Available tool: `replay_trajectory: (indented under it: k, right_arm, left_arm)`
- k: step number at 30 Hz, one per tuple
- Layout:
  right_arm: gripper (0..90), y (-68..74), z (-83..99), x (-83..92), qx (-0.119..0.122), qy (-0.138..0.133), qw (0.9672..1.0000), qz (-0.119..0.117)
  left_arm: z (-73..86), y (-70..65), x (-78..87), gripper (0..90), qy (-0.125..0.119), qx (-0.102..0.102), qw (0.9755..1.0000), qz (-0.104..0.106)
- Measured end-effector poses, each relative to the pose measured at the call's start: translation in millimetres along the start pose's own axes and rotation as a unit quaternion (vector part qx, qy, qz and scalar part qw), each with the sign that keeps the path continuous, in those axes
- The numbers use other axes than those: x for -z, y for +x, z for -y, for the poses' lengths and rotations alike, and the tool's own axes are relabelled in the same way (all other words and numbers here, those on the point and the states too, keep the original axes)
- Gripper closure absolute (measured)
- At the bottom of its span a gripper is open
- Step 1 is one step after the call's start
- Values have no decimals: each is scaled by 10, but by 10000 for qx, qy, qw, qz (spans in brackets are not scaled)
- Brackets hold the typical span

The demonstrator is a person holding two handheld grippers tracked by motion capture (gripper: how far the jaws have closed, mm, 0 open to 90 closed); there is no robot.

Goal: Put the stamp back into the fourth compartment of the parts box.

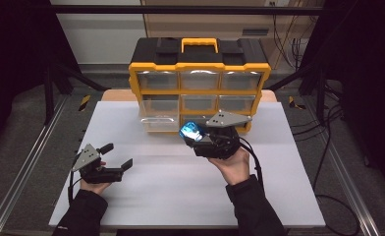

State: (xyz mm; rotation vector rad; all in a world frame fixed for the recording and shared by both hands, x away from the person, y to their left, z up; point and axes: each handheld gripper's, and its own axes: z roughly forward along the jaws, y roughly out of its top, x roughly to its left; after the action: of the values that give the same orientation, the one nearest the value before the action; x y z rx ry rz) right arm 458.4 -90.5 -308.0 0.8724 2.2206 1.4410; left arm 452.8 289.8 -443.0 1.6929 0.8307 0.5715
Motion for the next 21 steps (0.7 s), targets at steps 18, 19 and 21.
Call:
replay_trajectory:
  k: [18, 19, 21]
  right_arm:
    - [412, -6, -372, -107, 121, -191, 9997, 15]
    - [413, -9, -392, -121, 118, -204, 9997, 18]
    - [412, -13, -413, -134, 125, -211, 9997, 16]
  left_arm:
    - [0, 1, 1, 17, -7, 1, 10000, 3]
    - [-1, 2, 1, 17, -7, 2, 10000, 2]
    - [-1, 3, 2, 17, -6, -3, 10000, -1]
